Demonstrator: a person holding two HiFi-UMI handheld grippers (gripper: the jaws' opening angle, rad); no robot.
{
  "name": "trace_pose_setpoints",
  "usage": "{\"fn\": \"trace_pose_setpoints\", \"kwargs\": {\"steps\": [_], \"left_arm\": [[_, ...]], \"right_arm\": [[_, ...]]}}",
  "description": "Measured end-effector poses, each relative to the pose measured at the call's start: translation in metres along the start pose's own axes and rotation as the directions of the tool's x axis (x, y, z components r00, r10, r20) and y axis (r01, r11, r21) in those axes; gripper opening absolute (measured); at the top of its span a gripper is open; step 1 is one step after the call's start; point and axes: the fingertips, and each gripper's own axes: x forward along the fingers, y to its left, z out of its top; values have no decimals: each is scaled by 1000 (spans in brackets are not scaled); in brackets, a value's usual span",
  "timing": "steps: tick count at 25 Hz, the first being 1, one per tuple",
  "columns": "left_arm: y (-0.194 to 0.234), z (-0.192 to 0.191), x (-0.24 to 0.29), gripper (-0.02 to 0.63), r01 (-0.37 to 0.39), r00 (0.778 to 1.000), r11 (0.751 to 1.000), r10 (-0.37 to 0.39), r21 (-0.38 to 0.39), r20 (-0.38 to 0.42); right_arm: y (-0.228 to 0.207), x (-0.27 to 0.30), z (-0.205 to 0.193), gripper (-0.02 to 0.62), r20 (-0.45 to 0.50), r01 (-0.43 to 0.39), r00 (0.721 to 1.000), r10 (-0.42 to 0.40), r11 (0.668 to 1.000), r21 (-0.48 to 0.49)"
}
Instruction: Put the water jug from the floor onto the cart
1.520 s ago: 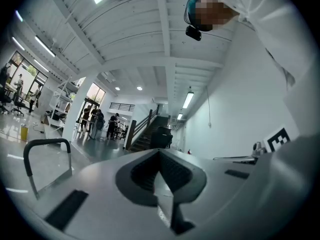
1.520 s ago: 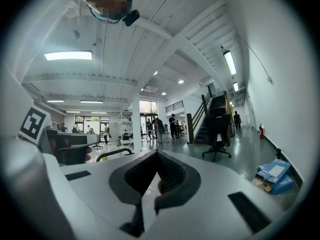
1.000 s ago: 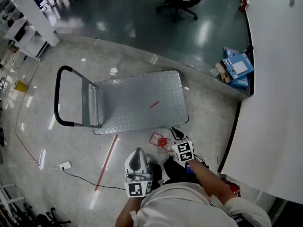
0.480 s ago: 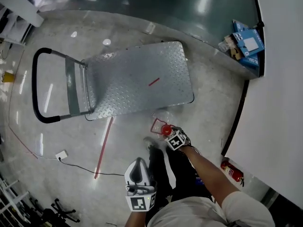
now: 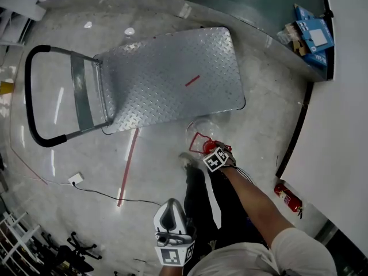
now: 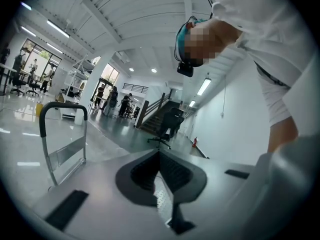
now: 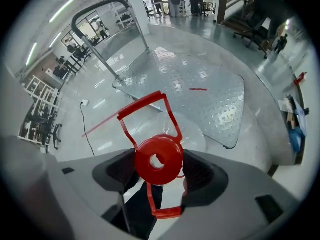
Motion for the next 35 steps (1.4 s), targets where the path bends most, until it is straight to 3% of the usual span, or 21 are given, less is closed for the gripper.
{"fn": "trace_pose_setpoints", "kwargs": {"steps": [6,9,12,15,21,24,30,35], "left_arm": [[11,-7,7,3,-11,1000,1000,11,-22,-14],[4,0,7,3,8,1000,999,-8,32,-6],[-18,19,4,3,55,998,991,-56,121,8],[-33,38,1,3,52,998,997,-53,63,26],[-60,88,17,3,20,991,996,-31,84,131],[-73,99,13,3,6,989,998,-16,68,145],[-78,120,37,3,-4,980,995,-15,97,197],[-39,119,88,3,-6,984,995,-11,96,176]], "right_arm": [[-4,6,1,296,-26,25,999,-25,1000,11],[0,-6,-2,296,-29,36,999,-37,999,-5],[10,-43,-4,296,-27,25,999,-26,999,-34],[12,-99,1,296,-13,-9,1000,9,1000,-24],[-23,-207,69,296,102,-52,994,50,999,17],[-27,-241,78,296,129,-55,990,54,999,3],[-59,-265,117,296,159,5,987,7,997,-75],[-93,-265,164,296,169,37,985,-28,998,-53]]}}
